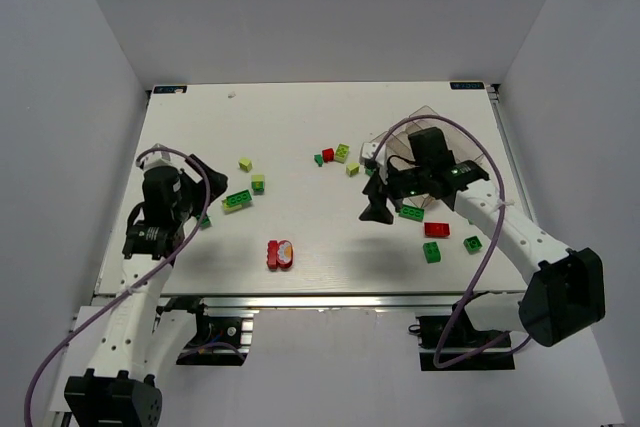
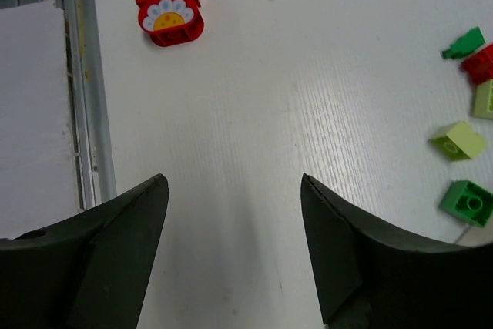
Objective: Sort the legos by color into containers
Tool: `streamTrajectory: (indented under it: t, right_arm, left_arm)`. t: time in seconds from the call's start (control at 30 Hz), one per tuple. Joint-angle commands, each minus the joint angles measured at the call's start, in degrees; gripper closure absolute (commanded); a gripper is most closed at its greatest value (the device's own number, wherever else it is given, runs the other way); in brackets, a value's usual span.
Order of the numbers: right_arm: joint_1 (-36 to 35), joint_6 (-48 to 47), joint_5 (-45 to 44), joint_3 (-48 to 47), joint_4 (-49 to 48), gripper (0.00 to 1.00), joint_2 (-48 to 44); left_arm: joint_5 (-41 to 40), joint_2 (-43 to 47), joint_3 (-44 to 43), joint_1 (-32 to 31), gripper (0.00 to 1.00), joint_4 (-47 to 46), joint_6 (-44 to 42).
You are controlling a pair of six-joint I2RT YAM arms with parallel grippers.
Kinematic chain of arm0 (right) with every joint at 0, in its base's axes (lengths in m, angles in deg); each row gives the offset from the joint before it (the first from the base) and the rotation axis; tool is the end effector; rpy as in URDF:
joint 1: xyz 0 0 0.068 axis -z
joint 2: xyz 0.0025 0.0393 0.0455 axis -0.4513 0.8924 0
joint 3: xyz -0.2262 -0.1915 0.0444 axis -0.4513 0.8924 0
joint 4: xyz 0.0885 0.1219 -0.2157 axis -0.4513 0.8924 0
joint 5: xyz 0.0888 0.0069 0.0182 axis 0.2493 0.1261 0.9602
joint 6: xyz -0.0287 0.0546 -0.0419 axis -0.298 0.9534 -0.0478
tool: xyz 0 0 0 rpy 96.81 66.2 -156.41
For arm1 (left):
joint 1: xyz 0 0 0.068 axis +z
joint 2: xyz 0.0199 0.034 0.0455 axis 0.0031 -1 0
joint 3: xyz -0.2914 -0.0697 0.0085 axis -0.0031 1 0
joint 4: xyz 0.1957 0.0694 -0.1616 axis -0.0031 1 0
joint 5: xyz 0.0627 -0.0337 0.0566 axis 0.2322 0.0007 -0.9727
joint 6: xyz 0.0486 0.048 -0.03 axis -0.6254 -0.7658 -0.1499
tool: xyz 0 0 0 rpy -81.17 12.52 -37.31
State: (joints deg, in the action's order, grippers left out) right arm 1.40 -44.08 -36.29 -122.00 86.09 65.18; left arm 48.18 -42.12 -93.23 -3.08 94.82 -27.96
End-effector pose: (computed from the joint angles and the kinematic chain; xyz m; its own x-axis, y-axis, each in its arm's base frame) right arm 0.2312 0.1580 0.3029 -0.0740 -0.5093 -0.8574 -0.9845 0.1745 -0.0187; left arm 0.1761 -0.0071 0.2975 -0.4077 -0.6098 -0.6797 -0.2969 0.7924 -0.5328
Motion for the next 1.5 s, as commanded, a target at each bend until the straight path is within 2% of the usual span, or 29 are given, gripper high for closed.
streamTrajectory:
  t: [0.0,0.1,0.23,0.3,0.63,0.8,1.07,1.47]
  right_arm:
    - [-2.95,5.12,-1.67,-1.62,-5.7,0.25,0.95]
    - [-3.66,7.06,-1.84,-1.09,-7.9,0.25,1.65]
    - [-3.75,8.12,-2.28,-1.09,-8.88,0.25,2.97]
    - [-3.75,8.47,-2.72,-1.18,-9.14,0.25,3.41]
    - [-3.75,9.35,-3.69,-1.8,-10.81,0.24,5.08]
    - [-3.84,9.53,-4.13,-1.09,-11.34,0.23,4.82]
    - [-3.75,9.36,-4.92,-1.18,-11.43,0.23,4.73]
    - [-3.66,8.74,-5.8,-2.15,-10.38,0.22,4.73]
  left_arm:
    - [-0.12,-2.87,-1.17,-0.09,0.02,3.69,1.73]
    - [-3.81,-8.4,-3.1,-0.01,0.03,8.25,1.65]
    - [-7.51,-17.98,-6.53,-0.09,0.21,15.63,2.44]
    - [-8.47,-22.8,-7.15,0.08,0.26,16.35,2.26]
    - [-15.68,-40.13,-15.5,1.93,0.27,16.97,-4.33]
    - [-17.09,-44.88,-17.08,2.11,0.26,16.79,-6.87]
    - [-14.9,-49.11,-16.3,2.81,0.28,13.9,-9.95]
    - [-12.7,-49.99,-12.96,5.09,0.45,8.53,-11.36]
